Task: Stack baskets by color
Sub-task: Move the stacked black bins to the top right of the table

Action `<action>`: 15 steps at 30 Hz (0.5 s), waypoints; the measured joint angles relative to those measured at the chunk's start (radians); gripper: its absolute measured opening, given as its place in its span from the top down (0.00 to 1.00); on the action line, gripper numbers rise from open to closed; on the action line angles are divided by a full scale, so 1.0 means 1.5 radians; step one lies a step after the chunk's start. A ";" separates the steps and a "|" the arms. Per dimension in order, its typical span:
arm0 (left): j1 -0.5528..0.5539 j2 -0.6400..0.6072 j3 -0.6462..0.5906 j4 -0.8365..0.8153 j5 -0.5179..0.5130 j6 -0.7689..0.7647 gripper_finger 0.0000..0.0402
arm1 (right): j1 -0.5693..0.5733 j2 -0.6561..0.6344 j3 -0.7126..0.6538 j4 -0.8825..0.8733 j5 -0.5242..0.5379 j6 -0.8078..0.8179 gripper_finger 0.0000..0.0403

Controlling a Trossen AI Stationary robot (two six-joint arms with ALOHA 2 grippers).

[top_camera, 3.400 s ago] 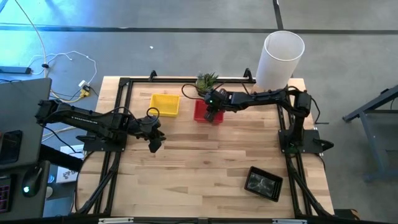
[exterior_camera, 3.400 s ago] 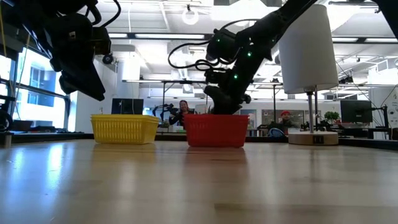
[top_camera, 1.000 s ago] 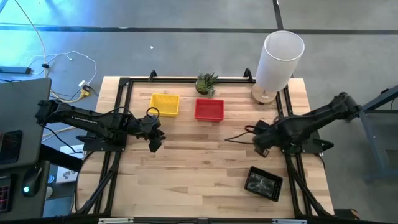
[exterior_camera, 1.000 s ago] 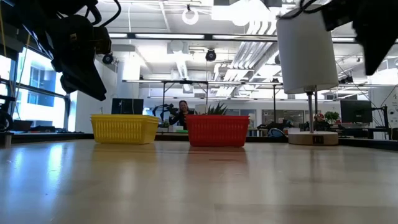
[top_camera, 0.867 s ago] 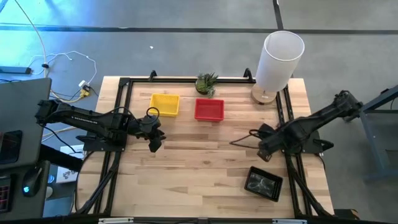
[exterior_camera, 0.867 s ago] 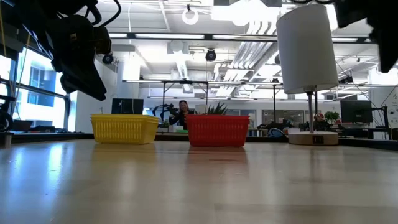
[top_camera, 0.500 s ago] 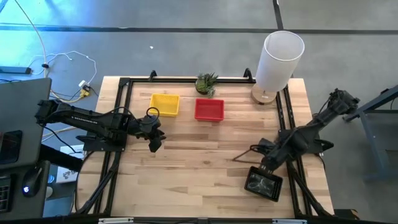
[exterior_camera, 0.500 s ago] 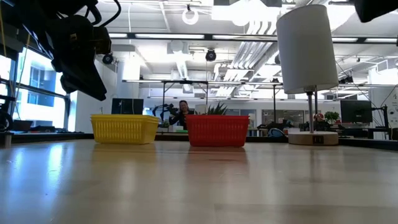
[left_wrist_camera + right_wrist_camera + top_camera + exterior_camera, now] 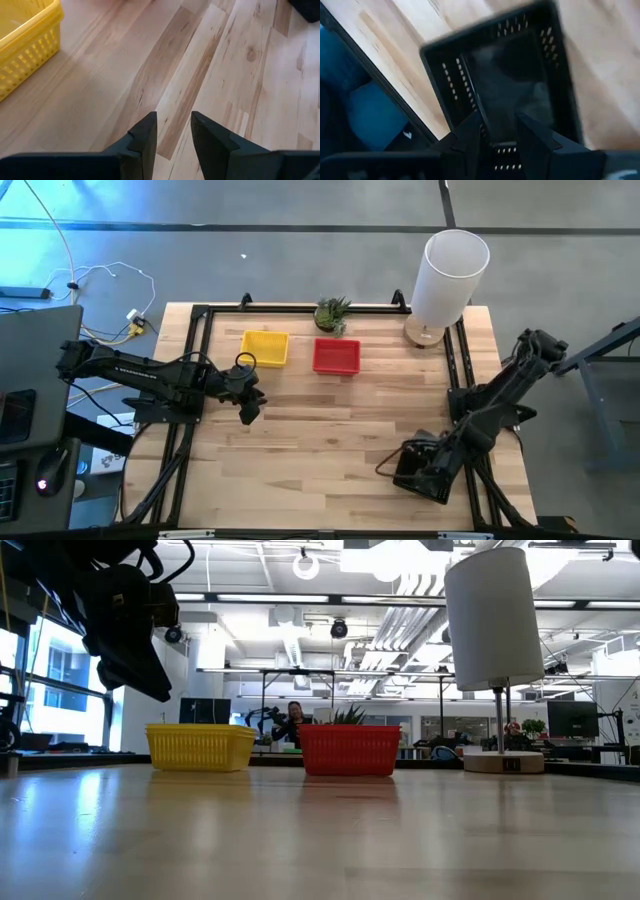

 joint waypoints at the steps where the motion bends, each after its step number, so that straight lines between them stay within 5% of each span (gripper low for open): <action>1: 0.000 0.000 0.000 0.000 0.000 0.000 0.73 | 0.007 0.009 0.000 0.005 -0.006 0.010 0.73; 15: 0.000 0.000 0.000 0.000 -0.002 0.000 0.73 | 0.028 0.105 0.000 -0.066 -0.056 0.082 0.73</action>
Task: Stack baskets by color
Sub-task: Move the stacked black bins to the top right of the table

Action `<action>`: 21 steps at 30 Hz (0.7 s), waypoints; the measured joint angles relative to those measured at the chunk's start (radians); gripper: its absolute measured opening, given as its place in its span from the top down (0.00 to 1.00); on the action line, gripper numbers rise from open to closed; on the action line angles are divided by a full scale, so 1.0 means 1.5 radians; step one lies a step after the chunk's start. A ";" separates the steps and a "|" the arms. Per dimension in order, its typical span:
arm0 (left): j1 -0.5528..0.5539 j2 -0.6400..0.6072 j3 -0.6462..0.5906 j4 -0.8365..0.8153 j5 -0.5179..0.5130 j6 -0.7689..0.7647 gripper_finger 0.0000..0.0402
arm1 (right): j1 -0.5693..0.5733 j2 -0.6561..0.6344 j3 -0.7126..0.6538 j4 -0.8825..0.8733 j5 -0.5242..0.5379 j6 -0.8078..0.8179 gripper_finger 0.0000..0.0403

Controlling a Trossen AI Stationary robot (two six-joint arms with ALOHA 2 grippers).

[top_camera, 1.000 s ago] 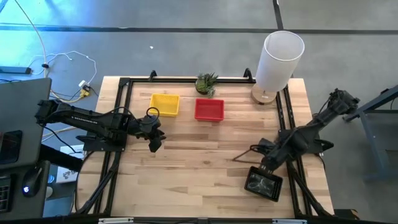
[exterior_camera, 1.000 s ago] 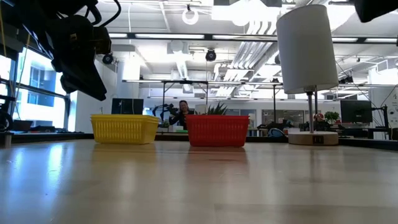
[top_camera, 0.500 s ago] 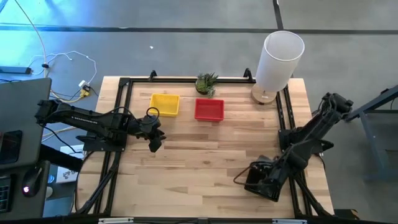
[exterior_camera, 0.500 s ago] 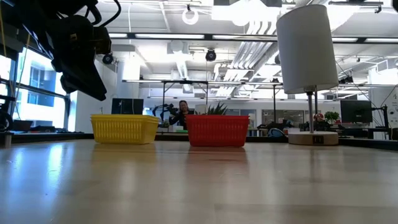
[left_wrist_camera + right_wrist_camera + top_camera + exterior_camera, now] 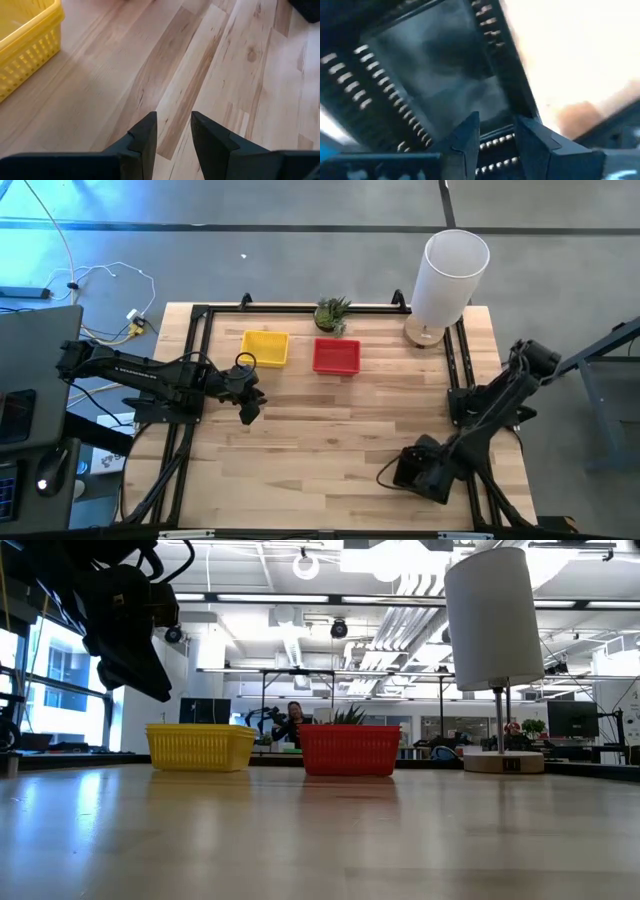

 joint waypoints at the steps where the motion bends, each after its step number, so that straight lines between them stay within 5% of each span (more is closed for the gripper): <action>1: 0.000 0.000 0.000 0.000 0.000 0.000 0.73 | -0.005 0.005 0.000 -0.015 0.000 0.000 0.73; 21: 0.000 0.000 0.000 -0.001 0.000 0.002 0.73 | -0.160 0.021 0.000 -0.070 0.128 -0.005 0.73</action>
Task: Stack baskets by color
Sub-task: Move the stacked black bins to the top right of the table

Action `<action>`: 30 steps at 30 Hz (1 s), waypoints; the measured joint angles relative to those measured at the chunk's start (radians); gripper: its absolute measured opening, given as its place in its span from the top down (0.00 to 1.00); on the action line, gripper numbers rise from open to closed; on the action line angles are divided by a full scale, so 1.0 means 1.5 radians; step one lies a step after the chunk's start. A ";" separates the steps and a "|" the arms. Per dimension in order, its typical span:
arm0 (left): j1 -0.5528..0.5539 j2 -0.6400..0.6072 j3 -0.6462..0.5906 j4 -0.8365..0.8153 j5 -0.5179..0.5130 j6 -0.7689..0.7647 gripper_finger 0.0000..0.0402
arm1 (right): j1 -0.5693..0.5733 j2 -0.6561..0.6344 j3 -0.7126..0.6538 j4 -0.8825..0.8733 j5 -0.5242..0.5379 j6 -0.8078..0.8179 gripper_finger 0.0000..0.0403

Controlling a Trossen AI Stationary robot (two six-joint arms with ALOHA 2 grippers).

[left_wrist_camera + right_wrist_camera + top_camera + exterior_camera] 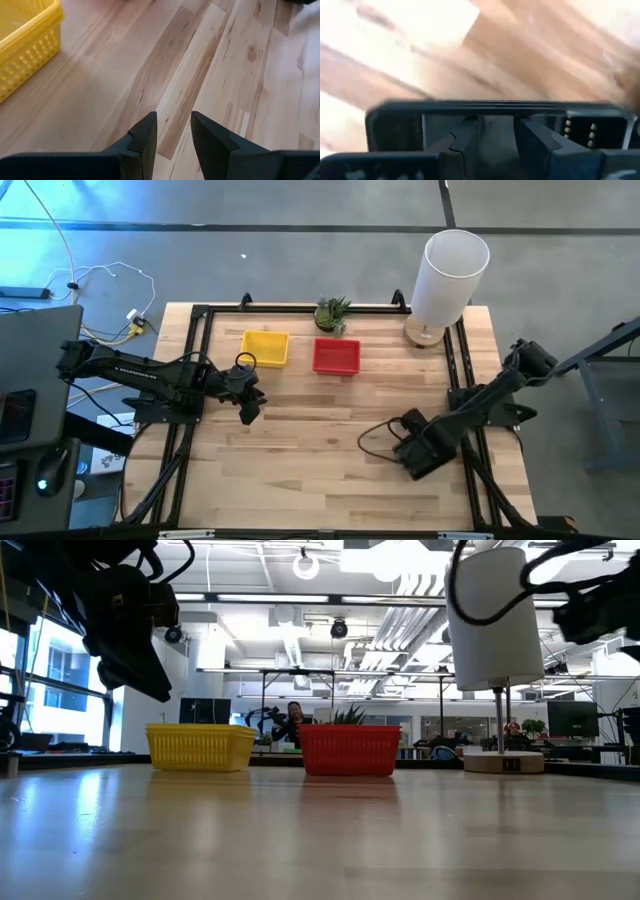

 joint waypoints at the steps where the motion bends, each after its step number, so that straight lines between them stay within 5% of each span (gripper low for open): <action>1: 0.000 0.000 0.000 0.000 0.000 0.003 0.73 | -0.008 0.000 0.000 0.000 0.008 0.000 0.73; 20: 0.000 0.000 0.000 0.000 0.001 0.016 0.73 | -0.177 0.000 0.000 0.000 0.148 0.015 0.73; 30: 0.000 0.000 0.000 -0.001 0.001 0.016 0.73 | -0.279 0.000 0.000 -0.022 0.176 -0.077 0.73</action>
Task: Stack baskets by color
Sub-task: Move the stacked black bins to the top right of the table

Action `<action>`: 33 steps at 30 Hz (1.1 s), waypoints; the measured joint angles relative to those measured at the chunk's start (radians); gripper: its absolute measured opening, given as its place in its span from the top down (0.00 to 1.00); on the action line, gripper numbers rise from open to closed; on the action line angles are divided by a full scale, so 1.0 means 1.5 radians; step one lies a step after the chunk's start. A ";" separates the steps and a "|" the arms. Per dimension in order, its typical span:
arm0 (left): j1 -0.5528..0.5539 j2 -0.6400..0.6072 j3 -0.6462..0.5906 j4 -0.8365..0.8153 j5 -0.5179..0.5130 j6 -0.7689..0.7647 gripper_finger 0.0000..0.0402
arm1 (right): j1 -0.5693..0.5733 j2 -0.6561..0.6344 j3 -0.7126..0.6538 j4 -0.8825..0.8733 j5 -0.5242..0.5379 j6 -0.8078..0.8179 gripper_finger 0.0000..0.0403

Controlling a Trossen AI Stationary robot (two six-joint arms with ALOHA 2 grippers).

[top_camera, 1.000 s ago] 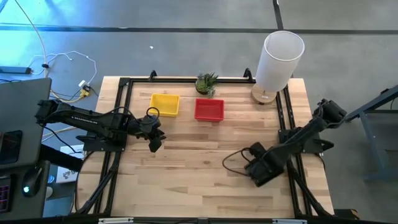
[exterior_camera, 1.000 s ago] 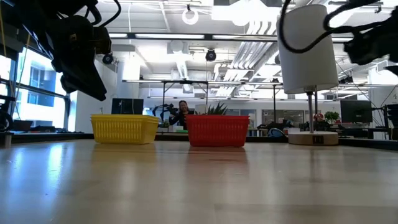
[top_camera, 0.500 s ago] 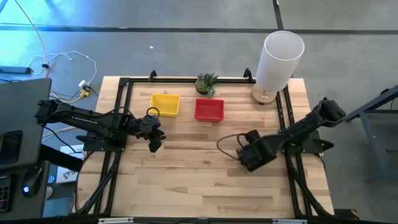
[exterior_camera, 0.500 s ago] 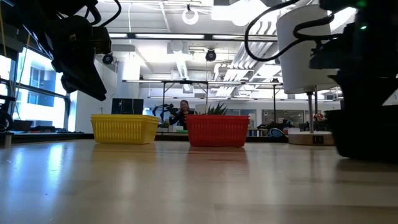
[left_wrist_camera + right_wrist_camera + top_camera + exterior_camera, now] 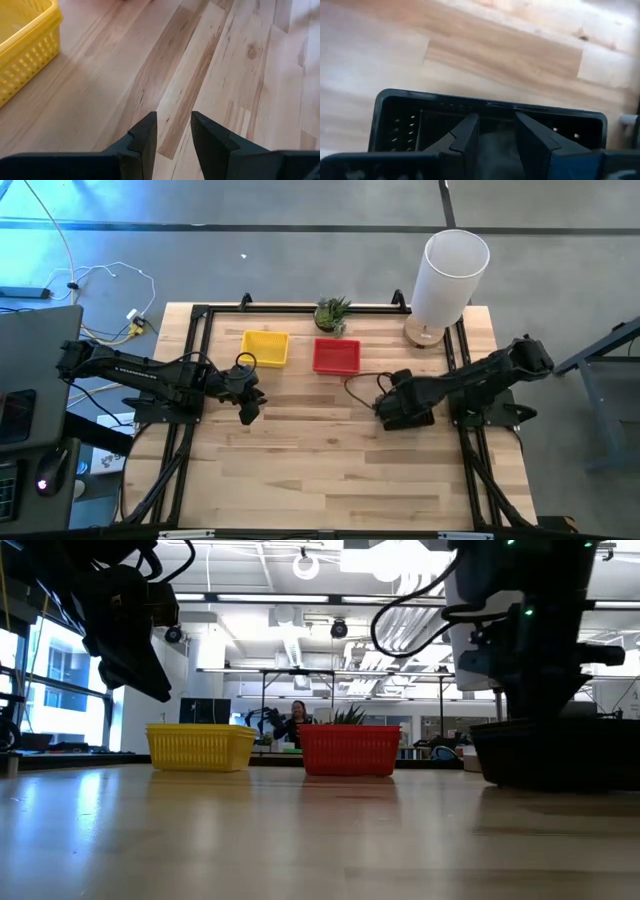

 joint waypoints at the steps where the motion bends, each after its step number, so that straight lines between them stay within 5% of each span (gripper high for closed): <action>1: 0.000 0.000 0.000 0.000 0.000 0.000 0.73 | -0.010 0.000 0.000 -0.002 0.001 -0.008 0.73; 33: 0.000 0.000 0.000 -0.005 0.004 0.020 0.73 | -0.229 -0.001 -0.074 0.046 0.036 -0.176 0.73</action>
